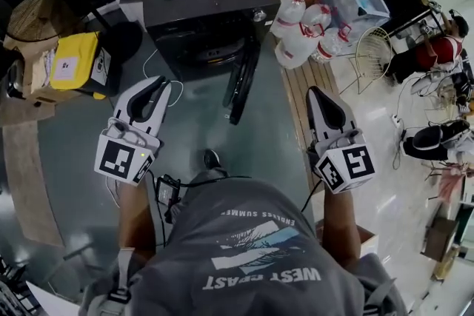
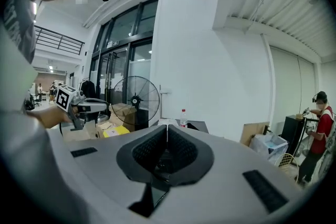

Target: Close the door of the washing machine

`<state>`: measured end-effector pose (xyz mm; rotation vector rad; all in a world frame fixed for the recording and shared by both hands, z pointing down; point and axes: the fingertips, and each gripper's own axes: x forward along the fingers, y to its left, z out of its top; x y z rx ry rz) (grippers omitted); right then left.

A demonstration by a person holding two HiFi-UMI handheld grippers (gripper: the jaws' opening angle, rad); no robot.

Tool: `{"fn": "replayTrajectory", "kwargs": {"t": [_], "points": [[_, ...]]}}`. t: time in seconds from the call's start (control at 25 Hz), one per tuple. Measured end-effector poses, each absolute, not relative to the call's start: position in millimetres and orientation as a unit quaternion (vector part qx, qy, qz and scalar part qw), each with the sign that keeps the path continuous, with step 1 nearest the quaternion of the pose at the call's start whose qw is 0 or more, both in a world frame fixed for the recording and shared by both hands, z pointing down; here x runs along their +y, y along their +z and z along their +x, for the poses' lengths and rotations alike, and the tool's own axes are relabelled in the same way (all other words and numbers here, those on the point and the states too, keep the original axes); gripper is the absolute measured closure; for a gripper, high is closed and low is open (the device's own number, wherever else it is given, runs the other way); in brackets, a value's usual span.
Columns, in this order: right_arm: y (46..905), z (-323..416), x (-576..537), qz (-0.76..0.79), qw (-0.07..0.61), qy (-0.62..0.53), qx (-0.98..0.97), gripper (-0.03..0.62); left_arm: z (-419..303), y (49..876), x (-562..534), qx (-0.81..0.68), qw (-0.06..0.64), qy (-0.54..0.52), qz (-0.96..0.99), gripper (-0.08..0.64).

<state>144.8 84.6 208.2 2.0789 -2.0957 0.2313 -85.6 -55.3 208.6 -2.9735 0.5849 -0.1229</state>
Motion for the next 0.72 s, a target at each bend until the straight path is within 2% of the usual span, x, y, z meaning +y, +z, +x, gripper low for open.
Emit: {"fn": "replayTrajectory", "kwargs": {"t": [0.72], "points": [[251.5,164.8,-8.7,0.661,0.123,0.111,-0.732,0.561,-39.9,230.1,-98.4,0.177,0.033,-0.050,-0.982,0.511]]}}
